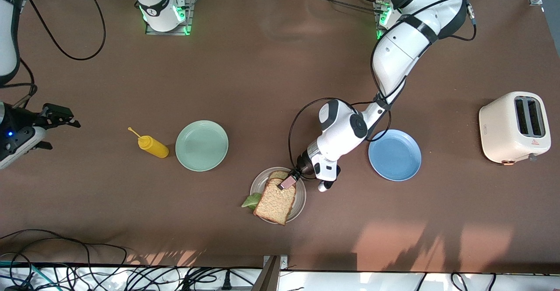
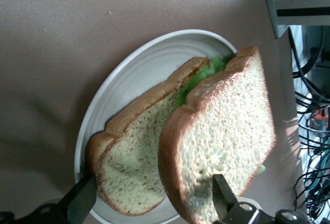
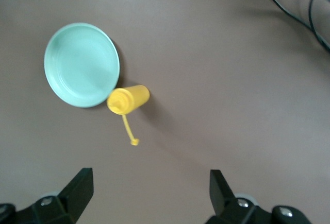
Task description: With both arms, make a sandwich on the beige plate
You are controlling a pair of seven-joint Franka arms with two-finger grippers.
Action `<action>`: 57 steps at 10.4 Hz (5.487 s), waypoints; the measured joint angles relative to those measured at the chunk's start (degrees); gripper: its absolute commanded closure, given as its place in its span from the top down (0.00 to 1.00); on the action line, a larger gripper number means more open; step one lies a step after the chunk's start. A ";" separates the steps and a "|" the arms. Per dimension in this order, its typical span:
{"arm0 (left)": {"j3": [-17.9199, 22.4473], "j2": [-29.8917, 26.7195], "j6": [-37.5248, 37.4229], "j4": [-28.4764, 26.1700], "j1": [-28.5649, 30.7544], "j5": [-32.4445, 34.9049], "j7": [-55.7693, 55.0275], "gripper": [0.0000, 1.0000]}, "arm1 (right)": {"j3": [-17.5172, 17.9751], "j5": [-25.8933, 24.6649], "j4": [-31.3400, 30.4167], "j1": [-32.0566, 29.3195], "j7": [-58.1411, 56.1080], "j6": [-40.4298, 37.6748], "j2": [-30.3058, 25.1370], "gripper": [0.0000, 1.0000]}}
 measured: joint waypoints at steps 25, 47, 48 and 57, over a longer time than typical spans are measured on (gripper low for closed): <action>0.63 -36.13 -77.72 0.57 30.11 23.72 38.73 1.00 | 5.48 -6.10 -0.90 -3.59 26.22 -10.54 -7.60 1.00; 0.29 -38.70 -76.04 -1.48 33.89 22.60 41.96 1.00 | 5.60 -10.21 -5.45 1.44 30.93 -10.27 -10.57 1.00; 0.29 -38.72 -76.02 -1.48 33.94 22.58 41.96 1.00 | 5.38 -10.13 -7.38 1.43 30.93 -9.11 -11.70 1.00; 0.31 -39.39 -75.43 -1.13 34.16 22.41 41.96 1.00 | 5.13 -10.00 -9.97 1.36 30.93 -6.70 -13.46 1.00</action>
